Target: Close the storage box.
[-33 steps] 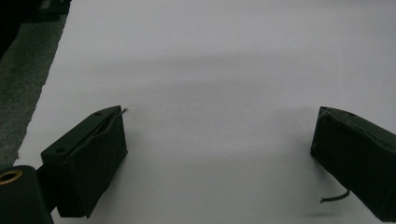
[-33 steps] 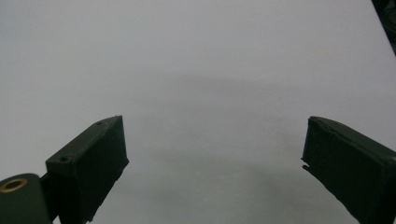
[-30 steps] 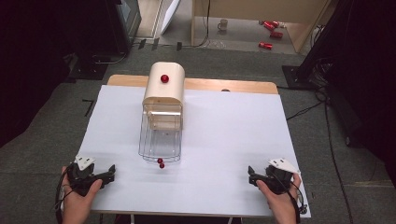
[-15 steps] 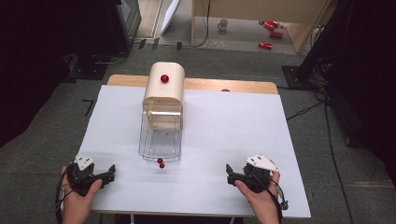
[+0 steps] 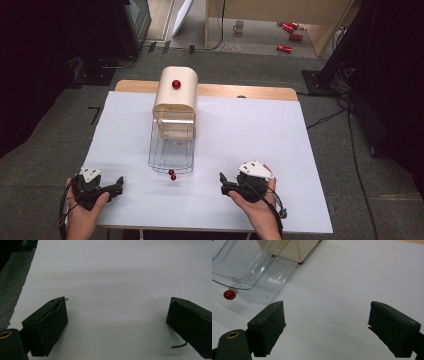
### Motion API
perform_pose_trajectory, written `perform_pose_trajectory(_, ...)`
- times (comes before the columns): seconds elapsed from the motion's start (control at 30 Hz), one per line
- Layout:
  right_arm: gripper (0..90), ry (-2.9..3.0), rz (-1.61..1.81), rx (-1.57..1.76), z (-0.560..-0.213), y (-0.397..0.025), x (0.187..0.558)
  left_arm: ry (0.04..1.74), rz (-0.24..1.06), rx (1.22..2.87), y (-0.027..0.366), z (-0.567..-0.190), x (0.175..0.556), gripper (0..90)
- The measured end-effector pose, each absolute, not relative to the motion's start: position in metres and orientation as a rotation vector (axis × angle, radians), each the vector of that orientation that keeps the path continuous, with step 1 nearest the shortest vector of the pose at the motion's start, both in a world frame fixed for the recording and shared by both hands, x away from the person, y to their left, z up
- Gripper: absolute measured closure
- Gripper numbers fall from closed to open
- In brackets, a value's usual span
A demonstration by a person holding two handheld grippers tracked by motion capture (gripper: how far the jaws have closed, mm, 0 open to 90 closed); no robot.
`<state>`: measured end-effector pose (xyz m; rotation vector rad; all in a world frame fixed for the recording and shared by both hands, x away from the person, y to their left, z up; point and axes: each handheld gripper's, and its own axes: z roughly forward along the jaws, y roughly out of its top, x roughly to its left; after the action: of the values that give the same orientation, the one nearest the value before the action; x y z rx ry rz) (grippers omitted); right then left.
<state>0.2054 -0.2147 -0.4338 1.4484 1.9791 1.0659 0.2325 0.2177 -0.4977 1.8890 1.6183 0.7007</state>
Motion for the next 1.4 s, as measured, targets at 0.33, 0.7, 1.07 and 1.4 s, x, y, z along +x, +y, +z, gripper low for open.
perform_pose_trajectory(0.33, 16.7, 2.042, 1.113, 1.385, -0.432, -0.179, 0.205, 1.618, 0.7, 1.89, 0.218, -0.498, 0.232, 3.7)
perform_pose_trajectory(0.7, 24.7, 2.098, 1.167, 1.349, -0.436, -0.147, 0.206, 1.618, 0.7, 1.89, 0.218, -0.498, 0.233, 3.7)
perform_pose_trajectory(1.07, 34.5, 2.133, 1.205, 1.316, -0.438, -0.127, 0.204, 1.618, 0.699, 1.89, 0.218, -0.498, 0.233, 3.7)
perform_pose_trajectory(1.4, 43.0, 2.153, 1.235, 1.287, -0.437, -0.115, 0.203, 1.618, 0.7, 1.889, 0.218, -0.498, 0.233, 3.7)
